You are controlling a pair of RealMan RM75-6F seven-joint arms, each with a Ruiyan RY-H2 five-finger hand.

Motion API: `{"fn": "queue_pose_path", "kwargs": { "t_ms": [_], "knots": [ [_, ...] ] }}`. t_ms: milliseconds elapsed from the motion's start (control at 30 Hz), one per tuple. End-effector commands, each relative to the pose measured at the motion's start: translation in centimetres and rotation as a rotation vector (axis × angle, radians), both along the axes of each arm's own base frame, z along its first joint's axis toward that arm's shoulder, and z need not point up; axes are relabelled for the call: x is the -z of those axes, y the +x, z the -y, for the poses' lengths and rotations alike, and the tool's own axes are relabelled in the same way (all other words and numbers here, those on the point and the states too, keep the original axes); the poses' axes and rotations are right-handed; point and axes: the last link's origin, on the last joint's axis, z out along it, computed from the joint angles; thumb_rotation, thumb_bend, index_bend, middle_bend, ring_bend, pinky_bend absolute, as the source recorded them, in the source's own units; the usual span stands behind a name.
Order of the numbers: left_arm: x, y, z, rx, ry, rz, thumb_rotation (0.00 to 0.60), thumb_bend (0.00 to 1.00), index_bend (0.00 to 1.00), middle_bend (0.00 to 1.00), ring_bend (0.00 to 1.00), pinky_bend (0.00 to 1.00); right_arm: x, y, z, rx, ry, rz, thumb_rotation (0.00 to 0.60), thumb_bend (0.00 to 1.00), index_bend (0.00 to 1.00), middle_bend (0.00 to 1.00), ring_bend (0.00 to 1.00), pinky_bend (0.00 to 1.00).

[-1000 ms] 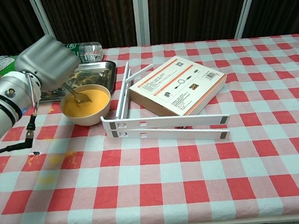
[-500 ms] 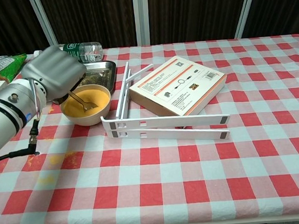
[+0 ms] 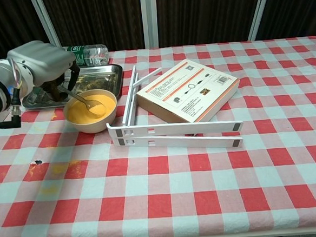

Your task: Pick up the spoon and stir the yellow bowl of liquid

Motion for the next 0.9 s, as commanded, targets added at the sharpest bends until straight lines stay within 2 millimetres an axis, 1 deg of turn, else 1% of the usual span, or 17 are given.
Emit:
{"fn": "queue_pose_path", "kwargs": {
  "t_ms": [33, 167, 267, 333, 467, 600, 900],
  "knots": [
    [-0.8, -0.3, -0.2, -0.021, 0.013, 0.027, 0.600, 0.43, 0.69, 0.99, 0.93, 0.98, 0.0, 0.0, 0.0, 0.000, 0.000, -0.001, 0.600, 0.22, 0.02, 0.10, 0.00, 0.07],
    [-1.8, -0.7, 0.0, -0.015, 0.040, 0.015, 0.600, 0.43, 0.69, 0.99, 0.93, 0.98, 0.0, 0.1, 0.0, -0.003, 0.001, 0.000, 0.600, 0.22, 0.02, 0.10, 0.00, 0.07],
    [-1.8, -0.7, 0.5, 0.017, 0.040, -0.027, 0.600, 0.43, 0.69, 0.99, 0.93, 0.98, 0.0, 0.1, 0.0, -0.006, 0.001, 0.002, 0.600, 0.22, 0.02, 0.10, 0.00, 0.07],
    [-1.7, -0.6, 0.6, 0.080, 0.071, -0.096, 0.600, 0.43, 0.69, 0.99, 0.93, 0.98, 0.1, 0.1, 0.0, -0.006, 0.002, 0.002, 0.600, 0.22, 0.02, 0.10, 0.00, 0.07],
    [-1.0, -0.3, 0.9, 0.292, 0.179, -0.318, 0.600, 0.44, 0.69, 1.00, 0.93, 0.98, 0.0, 0.2, -0.1, -0.008, 0.000, -0.001, 0.600, 0.22, 0.02, 0.10, 0.00, 0.07],
    [-0.5, -0.4, 1.3, 0.387, 0.224, -0.395, 0.600, 0.44, 0.69, 1.00, 0.94, 0.98, -0.2, 0.2, -0.2, -0.005, -0.006, -0.002, 0.600, 0.22, 0.02, 0.10, 0.00, 0.07],
    [-1.2, -0.5, 2.0, 0.601, 0.269, -0.540, 0.600, 0.44, 0.69, 1.00, 0.94, 0.98, -0.4, 0.4, -0.3, -0.008, -0.010, -0.003, 0.600, 0.22, 0.02, 0.10, 0.00, 0.07]
  ]
}}
